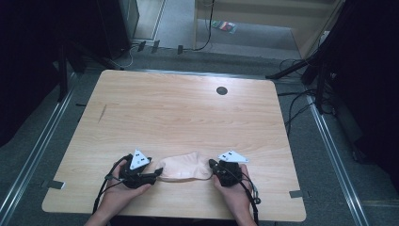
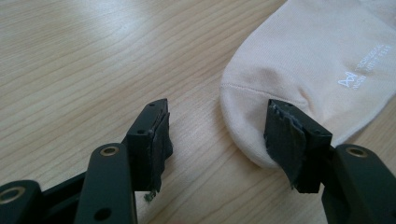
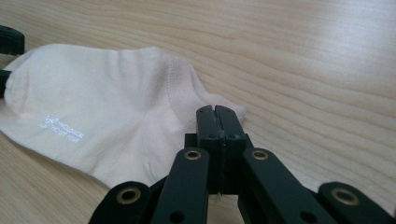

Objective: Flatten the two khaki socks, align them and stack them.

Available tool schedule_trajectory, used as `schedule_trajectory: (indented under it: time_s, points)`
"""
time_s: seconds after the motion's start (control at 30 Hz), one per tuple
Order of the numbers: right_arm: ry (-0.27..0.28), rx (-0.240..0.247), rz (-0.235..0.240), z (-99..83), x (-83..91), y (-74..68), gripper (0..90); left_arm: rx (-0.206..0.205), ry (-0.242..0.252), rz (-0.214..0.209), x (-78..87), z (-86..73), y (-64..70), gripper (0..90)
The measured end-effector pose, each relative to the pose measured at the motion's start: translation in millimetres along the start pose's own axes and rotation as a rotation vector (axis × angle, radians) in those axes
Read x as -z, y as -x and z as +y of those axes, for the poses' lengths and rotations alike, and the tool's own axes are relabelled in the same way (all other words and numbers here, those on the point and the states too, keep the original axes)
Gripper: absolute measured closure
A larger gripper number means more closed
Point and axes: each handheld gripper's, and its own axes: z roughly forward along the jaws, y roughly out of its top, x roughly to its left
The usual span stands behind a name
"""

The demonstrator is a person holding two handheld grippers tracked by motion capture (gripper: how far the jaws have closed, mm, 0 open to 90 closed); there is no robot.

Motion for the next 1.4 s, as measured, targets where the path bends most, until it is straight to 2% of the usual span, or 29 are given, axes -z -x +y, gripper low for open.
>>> schedule_trajectory:
  time_s: [0.13, 0.2, 0.27, 0.37, 0.4, 0.47, 0.53, 0.6, 0.73, 0.87, 0.97, 1.07, 1.1, 1.17, 1.2, 1.3, 1.4]
  points:
    - [0.039, -0.003, -0.015, 2.5, 4.8, -0.5, 90.0, -0.009, 0.001, 0.002, 1.1, 0.1, -0.4, 40.4]
    - [0.062, -0.016, -0.002, 3.2, 3.4, 1.6, 82.9, -0.008, -0.001, 0.001, 0.9, 0.0, -0.2, 40.7]
    - [0.057, -0.020, 0.051, 3.4, -1.4, 5.0, 75.4, -0.006, 0.001, 0.004, 0.2, -0.2, 0.6, 40.7]
    - [0.034, 0.017, 0.072, 1.7, -9.9, 5.3, 64.2, -0.005, -0.001, 0.005, 0.1, -0.1, 0.4, 40.5]
    - [0.026, 0.030, 0.074, 0.7, -11.9, 3.9, 65.0, -0.008, -0.002, 0.008, 0.1, -0.2, 0.0, 40.3]
    - [0.012, 0.058, 0.048, -0.9, -12.8, 0.4, 70.3, -0.004, 0.002, 0.015, -0.5, -0.4, -0.6, 39.8]
    - [-0.001, 0.061, 0.021, -2.2, -12.7, -1.1, 77.6, -0.001, -0.005, 0.015, -0.6, -0.4, -1.6, 39.2]
    - [-0.008, 0.051, 0.017, -3.6, -11.1, -1.5, 84.5, 0.006, -0.007, 0.012, -0.9, -0.4, -2.9, 38.6]
    - [-0.013, 0.057, 0.015, -3.8, -5.8, -4.7, 87.7, 0.009, -0.007, 0.014, -1.0, -0.6, -3.6, 37.7]
    - [0.016, 0.044, 0.029, 0.9, 2.3, -5.3, 87.5, 0.011, -0.006, 0.013, -1.2, -0.7, -4.3, 37.2]
    - [0.045, 0.060, 0.013, 6.3, 5.8, -3.7, 87.5, 0.012, -0.004, 0.013, -1.6, -0.7, -4.8, 37.1]
    - [0.006, 0.103, -0.024, 5.1, -4.0, -2.2, 87.6, 0.011, -0.005, 0.015, -2.0, -0.4, -4.5, 37.1]
    - [-0.010, 0.107, -0.025, 2.9, -8.9, -1.4, 87.5, 0.011, -0.005, 0.016, -2.0, -0.4, -4.4, 37.1]
    - [-0.003, 0.102, -0.032, 0.2, -12.9, -1.2, 87.1, 0.010, -0.004, 0.018, -2.0, -0.4, -4.1, 36.7]
    - [0.000, 0.107, -0.041, 0.8, -12.7, -1.6, 85.4, 0.011, -0.004, 0.021, -2.1, -0.4, -3.8, 36.3]
    - [0.032, 0.113, -0.071, -0.5, -10.7, -2.4, 70.6, 0.009, 0.003, 0.026, -1.0, 0.0, -3.3, 35.0]
    - [0.074, 0.083, -0.067, -1.8, -2.0, -1.2, 65.2, 0.034, 0.030, 0.022, 4.2, 2.3, -5.8, 33.5]
